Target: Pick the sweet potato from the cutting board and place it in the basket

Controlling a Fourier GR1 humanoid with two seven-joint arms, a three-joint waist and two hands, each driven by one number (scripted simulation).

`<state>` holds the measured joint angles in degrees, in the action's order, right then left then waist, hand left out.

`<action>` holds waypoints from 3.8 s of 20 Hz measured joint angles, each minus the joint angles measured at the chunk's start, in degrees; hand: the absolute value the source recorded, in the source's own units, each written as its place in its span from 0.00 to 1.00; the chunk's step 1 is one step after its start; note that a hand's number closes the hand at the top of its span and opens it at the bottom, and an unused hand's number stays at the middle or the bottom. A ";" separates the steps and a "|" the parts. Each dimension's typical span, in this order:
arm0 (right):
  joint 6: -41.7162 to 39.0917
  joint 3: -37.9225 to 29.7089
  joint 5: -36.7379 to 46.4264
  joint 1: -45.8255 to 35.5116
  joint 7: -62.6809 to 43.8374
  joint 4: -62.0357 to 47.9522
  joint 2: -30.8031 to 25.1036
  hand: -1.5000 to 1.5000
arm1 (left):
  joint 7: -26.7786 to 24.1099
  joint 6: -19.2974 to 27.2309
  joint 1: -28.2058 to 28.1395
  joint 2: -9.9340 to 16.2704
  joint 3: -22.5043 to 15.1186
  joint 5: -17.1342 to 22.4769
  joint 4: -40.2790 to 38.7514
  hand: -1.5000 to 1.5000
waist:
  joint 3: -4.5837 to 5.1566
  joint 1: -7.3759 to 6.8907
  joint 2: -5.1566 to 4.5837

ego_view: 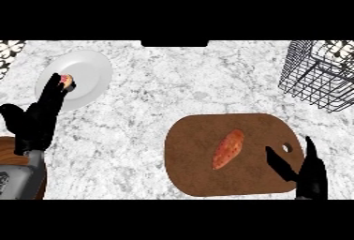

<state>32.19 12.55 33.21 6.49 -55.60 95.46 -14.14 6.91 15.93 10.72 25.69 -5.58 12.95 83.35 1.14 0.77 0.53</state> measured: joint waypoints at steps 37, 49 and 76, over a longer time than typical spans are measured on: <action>-10.19 14.47 37.05 -0.61 -15.38 15.18 13.90 0.00 | 0.98 -2.20 0.56 -2.66 2.07 -1.89 0.25 0.50 | -1.11 -0.78 -0.52; -6.74 12.93 35.28 -0.92 -15.15 9.04 13.92 0.00 | -0.01 -2.90 0.48 -3.35 3.09 -2.68 -0.46 0.50 | -1.10 -0.86 -0.60; -1.40 13.09 24.16 -6.42 -12.54 -4.07 13.13 1.00 | 0.88 -3.88 -1.30 -5.78 3.91 -5.07 1.86 0.50 | -0.33 -0.89 0.39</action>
<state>30.78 25.64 57.37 0.07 -68.13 91.39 -1.00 7.79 12.05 9.42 19.91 -1.66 7.88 85.21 0.81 -0.12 0.92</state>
